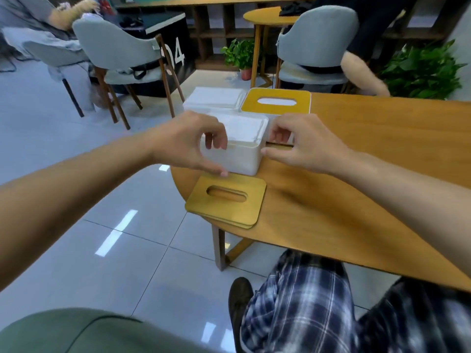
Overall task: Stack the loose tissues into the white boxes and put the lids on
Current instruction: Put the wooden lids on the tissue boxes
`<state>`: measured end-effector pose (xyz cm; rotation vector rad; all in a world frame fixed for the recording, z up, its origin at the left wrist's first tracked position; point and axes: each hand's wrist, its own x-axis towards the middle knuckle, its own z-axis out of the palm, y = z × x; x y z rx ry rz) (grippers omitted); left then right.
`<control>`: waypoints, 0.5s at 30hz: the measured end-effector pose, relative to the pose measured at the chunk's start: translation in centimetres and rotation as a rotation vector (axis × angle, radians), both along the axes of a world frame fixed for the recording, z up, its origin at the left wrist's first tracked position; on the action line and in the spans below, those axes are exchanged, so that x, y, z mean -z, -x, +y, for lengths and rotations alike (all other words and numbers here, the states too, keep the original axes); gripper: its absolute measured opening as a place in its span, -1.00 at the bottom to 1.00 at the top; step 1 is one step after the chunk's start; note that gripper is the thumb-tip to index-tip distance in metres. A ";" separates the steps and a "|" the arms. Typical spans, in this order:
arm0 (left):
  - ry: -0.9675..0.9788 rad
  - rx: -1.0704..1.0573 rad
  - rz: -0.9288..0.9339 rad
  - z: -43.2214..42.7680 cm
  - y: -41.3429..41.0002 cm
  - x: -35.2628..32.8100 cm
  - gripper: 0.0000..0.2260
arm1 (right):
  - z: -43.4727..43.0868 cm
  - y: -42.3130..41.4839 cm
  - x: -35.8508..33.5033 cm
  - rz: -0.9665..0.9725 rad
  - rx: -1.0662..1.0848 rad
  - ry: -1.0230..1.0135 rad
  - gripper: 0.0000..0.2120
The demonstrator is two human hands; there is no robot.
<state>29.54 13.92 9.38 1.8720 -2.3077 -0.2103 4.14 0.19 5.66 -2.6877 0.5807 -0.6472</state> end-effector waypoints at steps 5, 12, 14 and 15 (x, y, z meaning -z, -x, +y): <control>-0.350 -0.071 -0.118 2.7 0.2 4.6 -0.40 | 5.6 -0.5 3.7 0.308 0.012 -0.130 -0.50; -0.348 -0.119 -0.112 2.8 -1.1 6.6 -0.40 | 7.3 -1.7 6.1 0.438 0.043 -0.202 -0.34; -0.333 -0.117 -0.101 2.8 -1.0 6.3 -0.38 | 7.3 -1.7 5.7 0.444 0.043 -0.194 -0.33; -0.314 -0.111 -0.091 2.8 -0.9 6.0 -0.37 | 7.2 -1.5 5.3 0.438 0.045 -0.185 -0.33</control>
